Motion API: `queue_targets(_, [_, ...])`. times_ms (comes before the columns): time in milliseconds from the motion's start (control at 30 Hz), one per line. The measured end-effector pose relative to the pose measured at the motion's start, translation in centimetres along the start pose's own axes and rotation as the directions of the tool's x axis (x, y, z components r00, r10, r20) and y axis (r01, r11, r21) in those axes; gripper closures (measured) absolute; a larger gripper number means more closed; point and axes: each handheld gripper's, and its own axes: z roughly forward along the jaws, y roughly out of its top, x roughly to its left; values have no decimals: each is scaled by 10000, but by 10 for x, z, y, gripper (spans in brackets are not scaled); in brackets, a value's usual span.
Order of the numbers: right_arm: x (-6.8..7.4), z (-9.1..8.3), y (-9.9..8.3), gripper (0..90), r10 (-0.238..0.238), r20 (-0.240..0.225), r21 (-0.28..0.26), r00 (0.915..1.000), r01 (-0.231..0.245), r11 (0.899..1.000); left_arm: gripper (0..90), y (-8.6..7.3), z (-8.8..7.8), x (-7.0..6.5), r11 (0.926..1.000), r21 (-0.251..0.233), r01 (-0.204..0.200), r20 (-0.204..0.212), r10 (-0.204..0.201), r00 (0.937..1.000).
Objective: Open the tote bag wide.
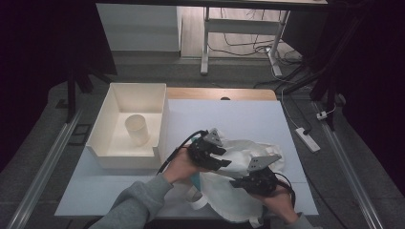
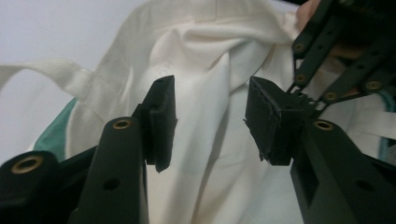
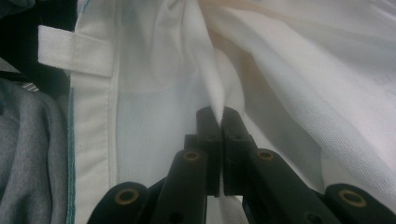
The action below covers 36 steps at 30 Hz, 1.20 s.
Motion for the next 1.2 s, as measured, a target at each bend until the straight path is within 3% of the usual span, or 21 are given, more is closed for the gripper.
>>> queue_targets(233, [2, 1, -1, 885, -112, 66, 50, 9999, 112, 9999, 477, 2, 19, 3, 9951, 939, -326, 164, 312, 9994])
queue_targets(800, [4, 4, 0, 885, -241, 139, 177, 9996, 238, 9996, 434, -4, 47, 3, 9749, 2175, -484, 338, 420, 9985])
queue_targets(967, [5, 5, 0, 885, -298, 155, 211, 9994, 295, 9993, 473, -5, 53, 4, 9692, 2424, -442, 99, 431, 9990])
queue_targets(1100, [5, 5, 0, 885, -342, 173, 236, 9993, 338, 9991, 584, -6, 54, 5, 9682, 2460, -460, -13, 478, 9989])
queue_targets(1200, [6, 5, 0, 885, -376, 191, 241, 9991, 371, 9990, 688, -6, 52, 7, 9718, 2310, -466, 5, 478, 9989])
